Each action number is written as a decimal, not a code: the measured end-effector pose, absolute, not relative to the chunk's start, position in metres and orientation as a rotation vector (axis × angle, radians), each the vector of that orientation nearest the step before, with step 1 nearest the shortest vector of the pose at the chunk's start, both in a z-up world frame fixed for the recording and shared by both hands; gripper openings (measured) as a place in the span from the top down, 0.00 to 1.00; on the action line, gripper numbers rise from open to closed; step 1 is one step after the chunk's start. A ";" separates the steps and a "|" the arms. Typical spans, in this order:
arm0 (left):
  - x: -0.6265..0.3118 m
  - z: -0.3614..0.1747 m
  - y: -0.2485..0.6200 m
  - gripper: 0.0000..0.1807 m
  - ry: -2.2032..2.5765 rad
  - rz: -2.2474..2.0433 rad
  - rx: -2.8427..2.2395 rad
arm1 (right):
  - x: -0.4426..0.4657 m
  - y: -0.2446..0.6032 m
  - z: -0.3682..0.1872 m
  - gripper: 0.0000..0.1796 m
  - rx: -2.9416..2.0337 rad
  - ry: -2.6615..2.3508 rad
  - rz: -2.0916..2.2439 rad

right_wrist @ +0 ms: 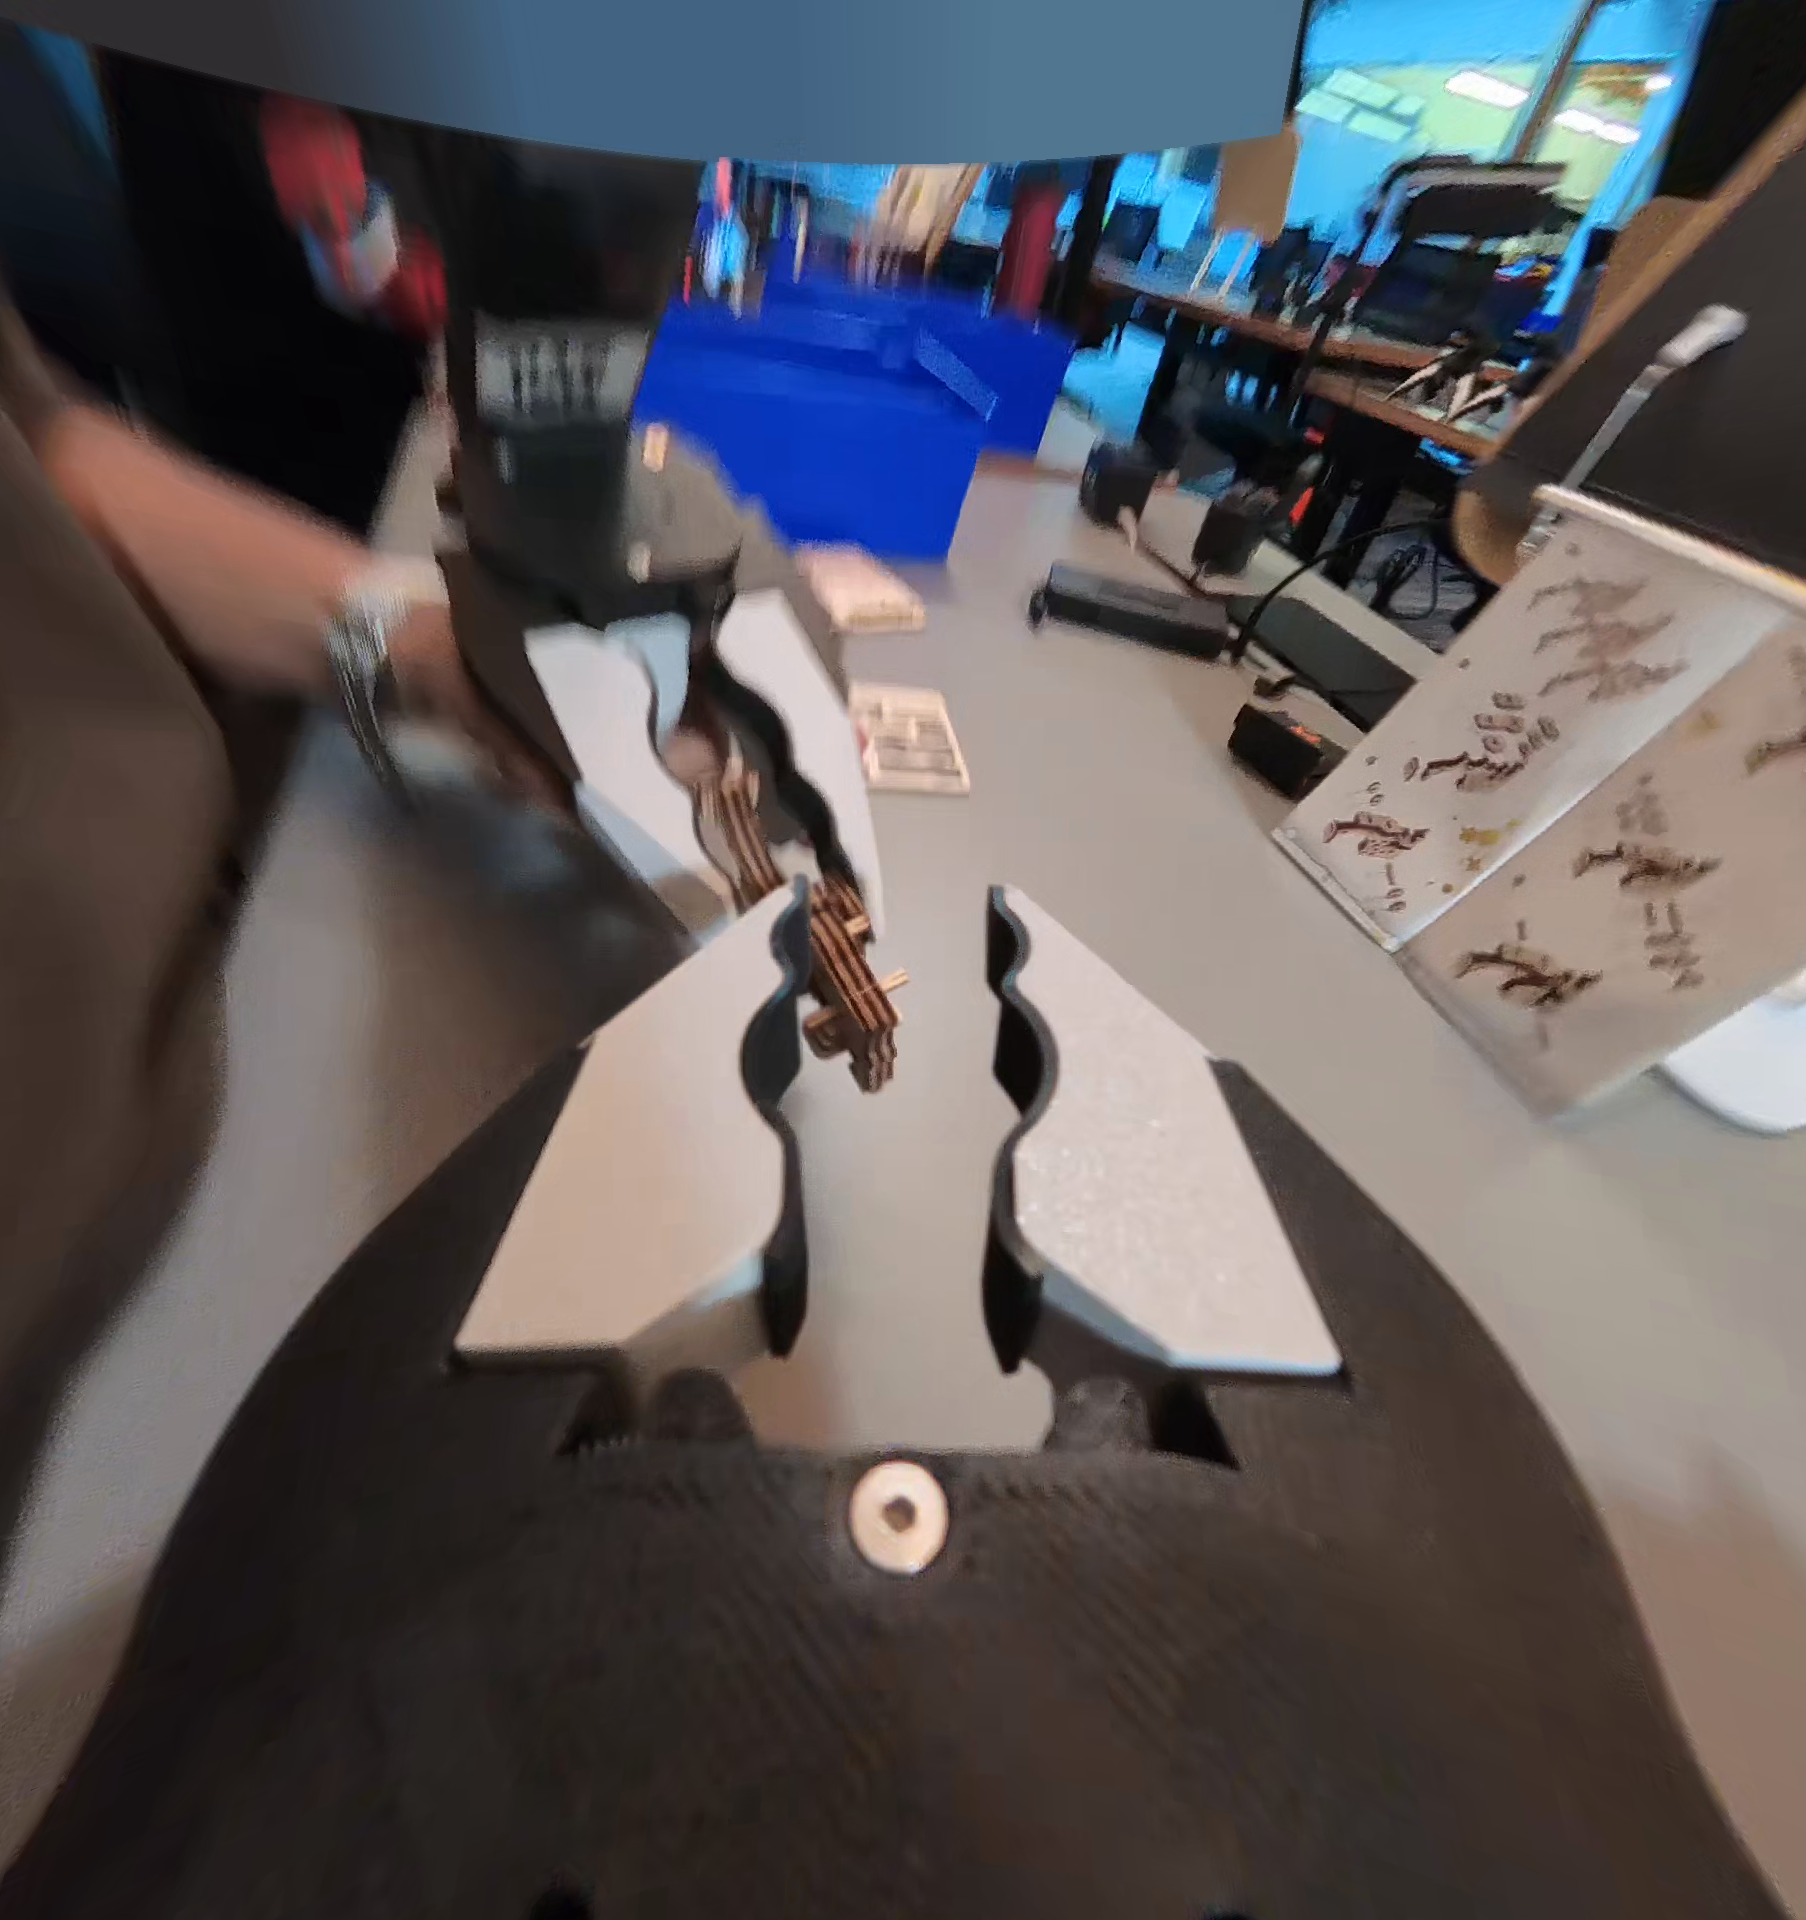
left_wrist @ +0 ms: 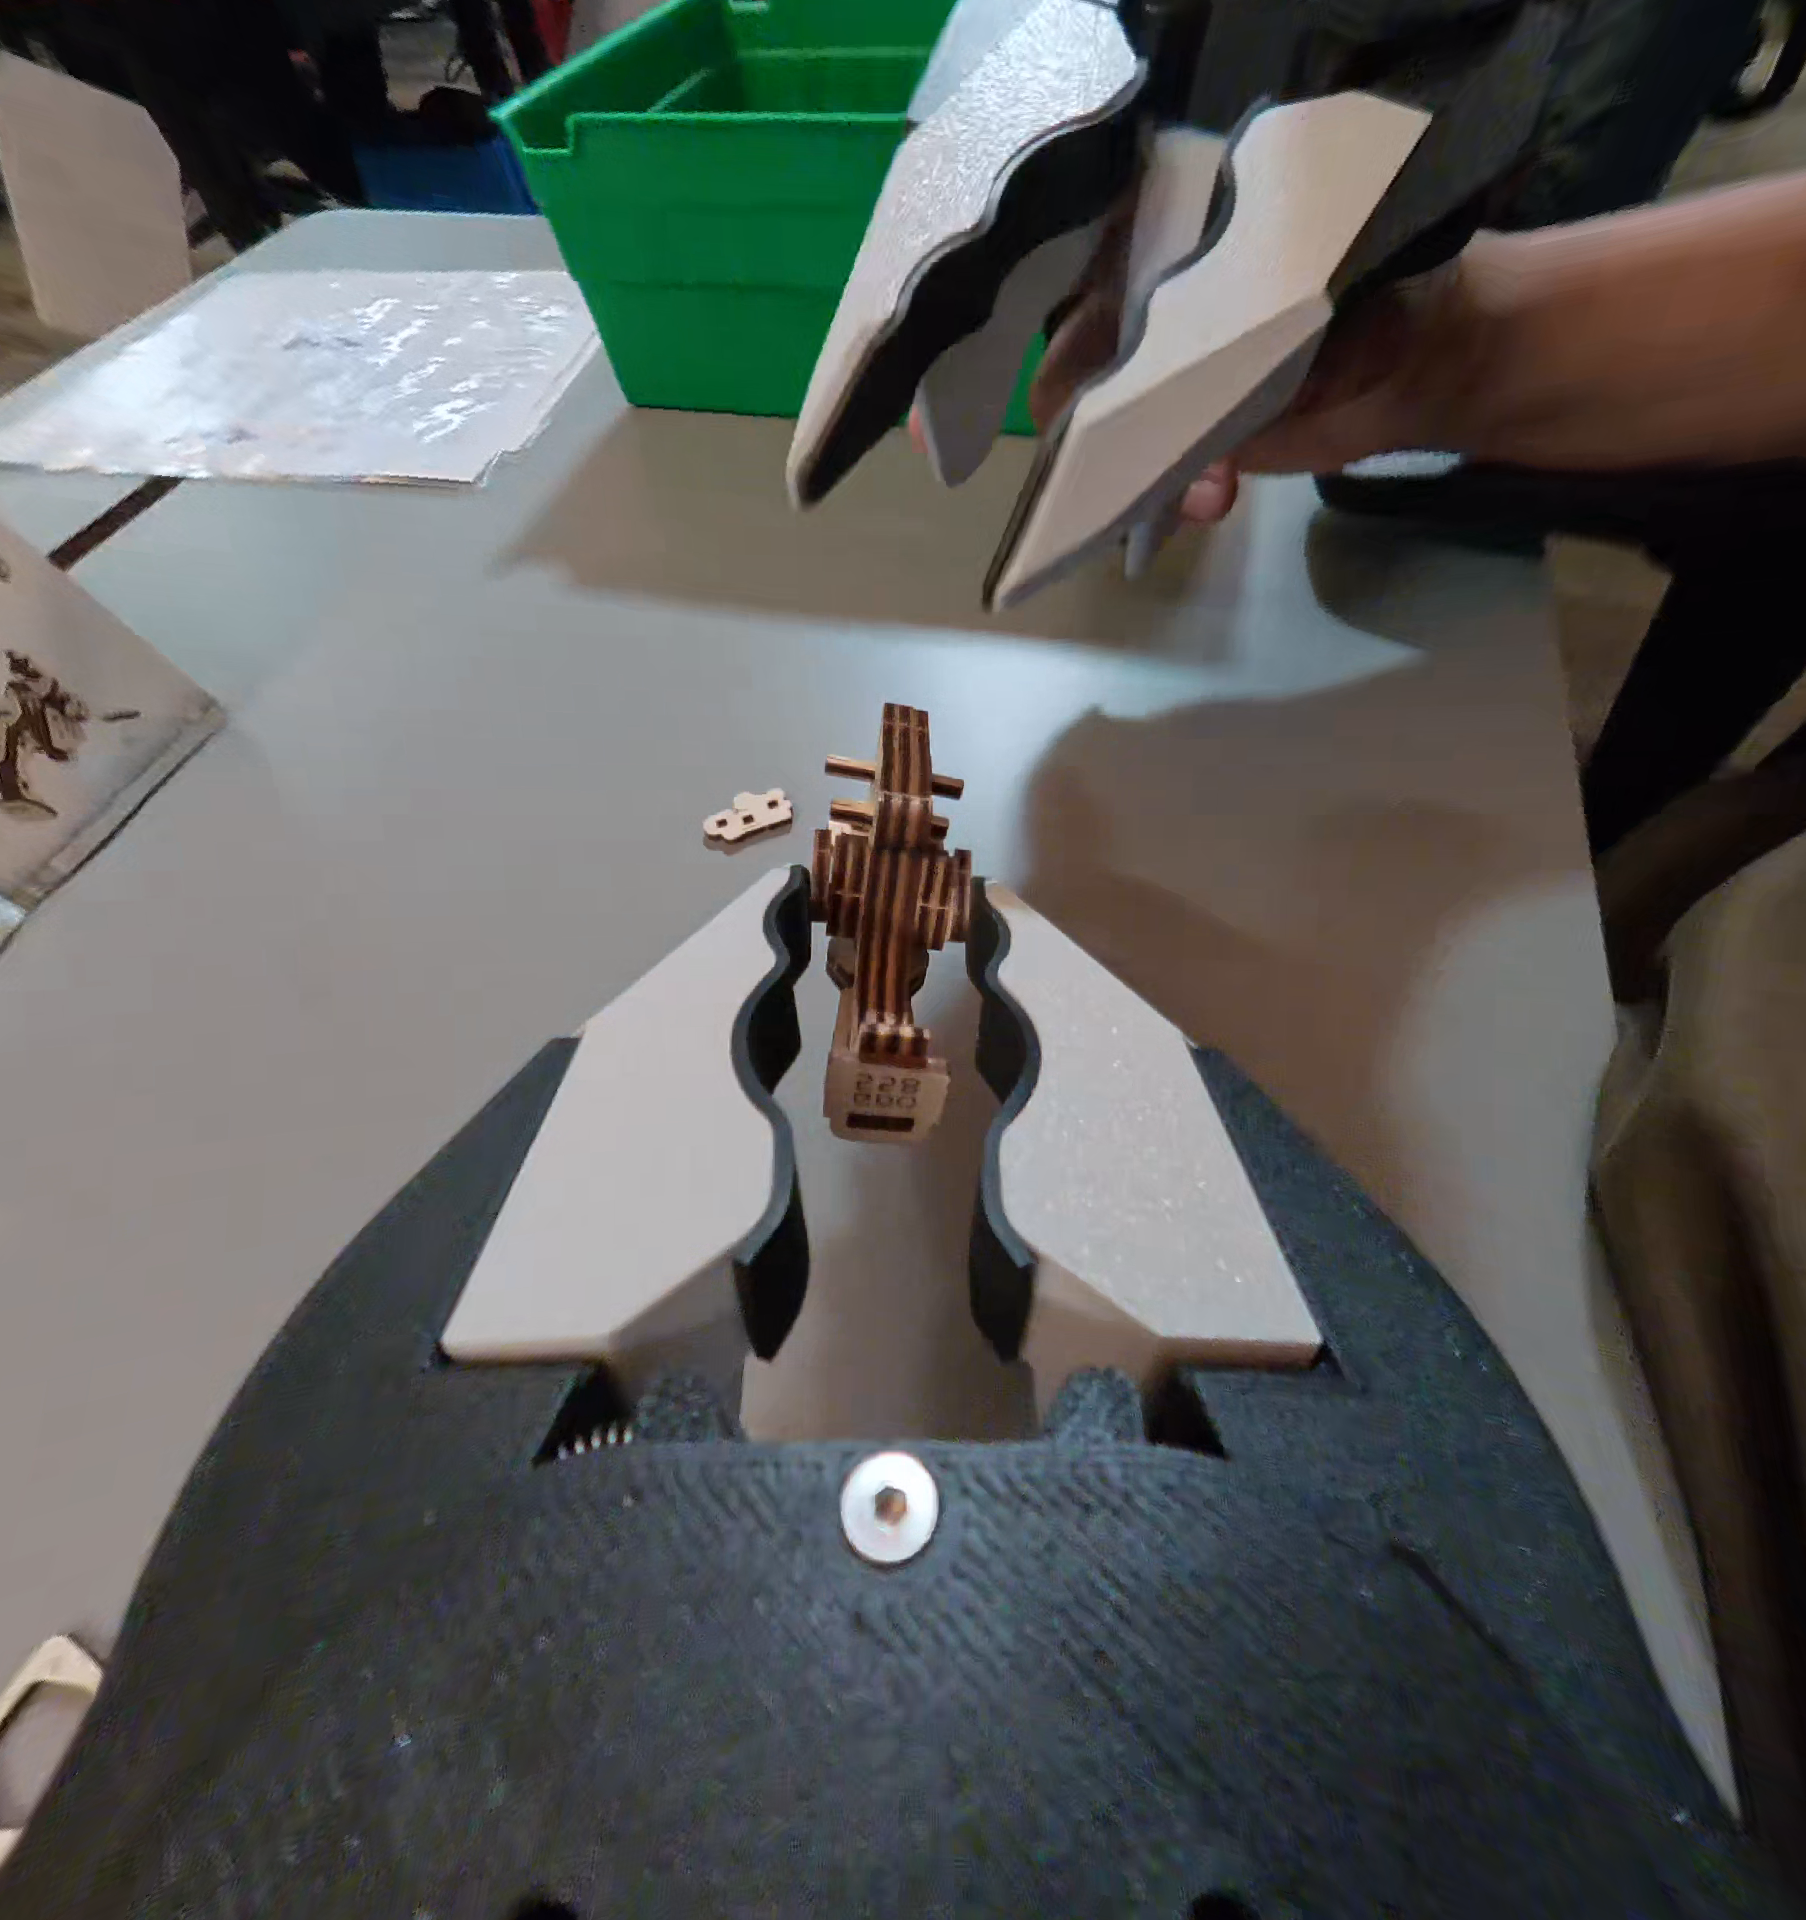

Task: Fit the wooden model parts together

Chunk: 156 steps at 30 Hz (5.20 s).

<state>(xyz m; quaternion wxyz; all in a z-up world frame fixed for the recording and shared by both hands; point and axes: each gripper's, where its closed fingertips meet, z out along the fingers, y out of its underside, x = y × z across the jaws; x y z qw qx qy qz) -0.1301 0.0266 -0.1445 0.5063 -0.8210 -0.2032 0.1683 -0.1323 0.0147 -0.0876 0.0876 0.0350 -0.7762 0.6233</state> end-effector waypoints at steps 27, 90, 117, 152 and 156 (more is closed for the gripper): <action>-0.114 -0.163 0.034 0.85 -0.278 0.536 -2.155 | -0.108 0.024 -0.137 0.86 0.384 -2.525 1.515; -0.086 -0.177 0.045 0.86 -0.220 0.217 -2.178 | -0.088 0.041 -0.162 0.92 0.380 -2.858 1.365; -0.086 -0.170 0.044 0.86 -0.235 0.176 -2.134 | -0.094 0.035 -0.153 0.86 0.391 -2.722 1.457; -0.091 -0.166 0.039 0.86 -0.254 0.202 -2.115 | -0.094 0.031 -0.151 0.91 0.354 -2.703 1.512; -0.091 -0.165 0.038 0.86 -0.259 0.193 -2.109 | -0.103 0.030 -0.150 0.80 0.273 -2.682 1.531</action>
